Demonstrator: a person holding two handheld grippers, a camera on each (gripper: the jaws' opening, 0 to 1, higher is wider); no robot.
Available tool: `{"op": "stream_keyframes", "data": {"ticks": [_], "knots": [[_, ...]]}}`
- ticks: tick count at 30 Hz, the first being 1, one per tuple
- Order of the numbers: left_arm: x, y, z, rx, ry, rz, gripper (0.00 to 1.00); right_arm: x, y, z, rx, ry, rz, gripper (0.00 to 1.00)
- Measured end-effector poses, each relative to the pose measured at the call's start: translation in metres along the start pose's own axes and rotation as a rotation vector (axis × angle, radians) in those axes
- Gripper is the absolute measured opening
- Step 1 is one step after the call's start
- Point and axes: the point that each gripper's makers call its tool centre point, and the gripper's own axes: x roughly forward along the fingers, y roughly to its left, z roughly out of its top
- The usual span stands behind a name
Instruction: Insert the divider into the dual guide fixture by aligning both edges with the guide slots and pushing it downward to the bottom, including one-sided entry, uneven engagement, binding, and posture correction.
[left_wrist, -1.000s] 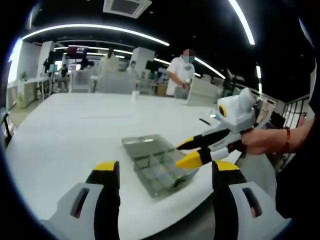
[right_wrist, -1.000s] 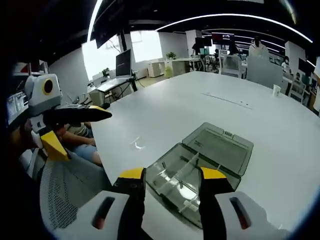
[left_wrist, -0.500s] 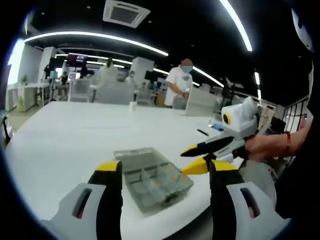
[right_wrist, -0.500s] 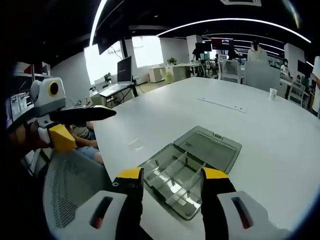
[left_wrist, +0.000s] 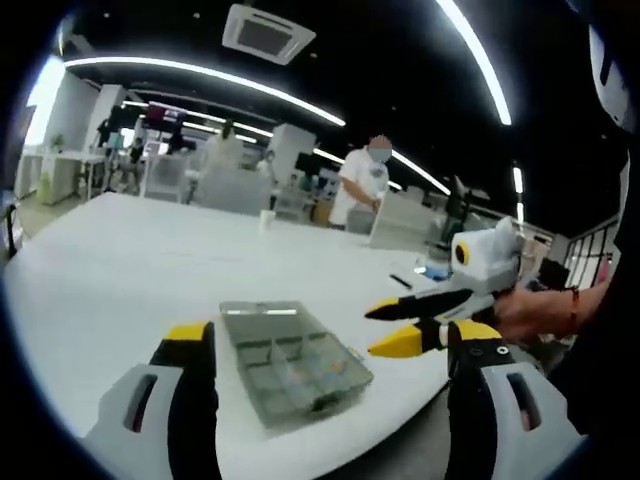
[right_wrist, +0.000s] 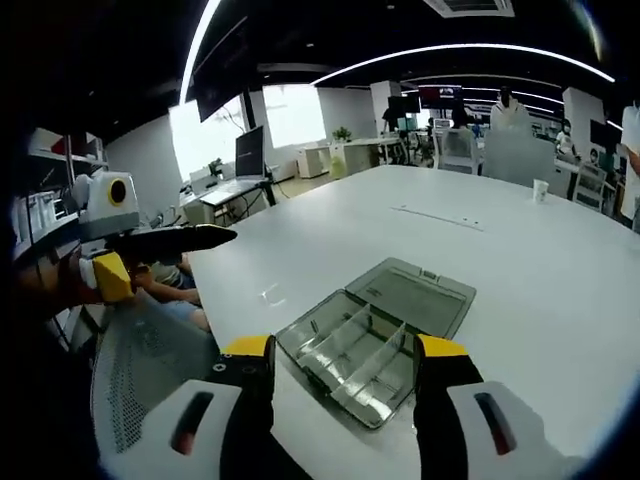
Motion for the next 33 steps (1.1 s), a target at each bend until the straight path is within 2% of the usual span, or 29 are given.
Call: {"op": "stream_keyframes", "data": {"ticks": [2,5,8,18,21,33], "knots": [[0.002,0.003,-0.002,0.017,0.008,0.015,0.99,-0.003,-0.002,-0.001,-0.001,-0.003,-0.006,0.57],[0.006,0.001,-0.005,0.024,0.035,-0.001,0.99,-0.012,-0.011,-0.002,0.009,-0.022,-0.037,0.61],[0.008,0.000,-0.007,0.080,0.054,-0.019,0.99,-0.021,-0.015,-0.004,0.007,-0.034,-0.061,0.66],[0.017,0.007,-0.010,0.082,0.085,-0.023,0.99,-0.044,-0.036,-0.013,0.040,-0.064,-0.116,0.84],[0.019,0.003,-0.009,0.081,0.087,-0.035,0.99,-0.049,-0.038,-0.020,0.039,-0.046,-0.124,0.87],[0.032,-0.013,-0.016,0.110,0.135,-0.086,0.99,-0.068,-0.056,-0.035,0.065,-0.022,-0.188,0.85]]}}
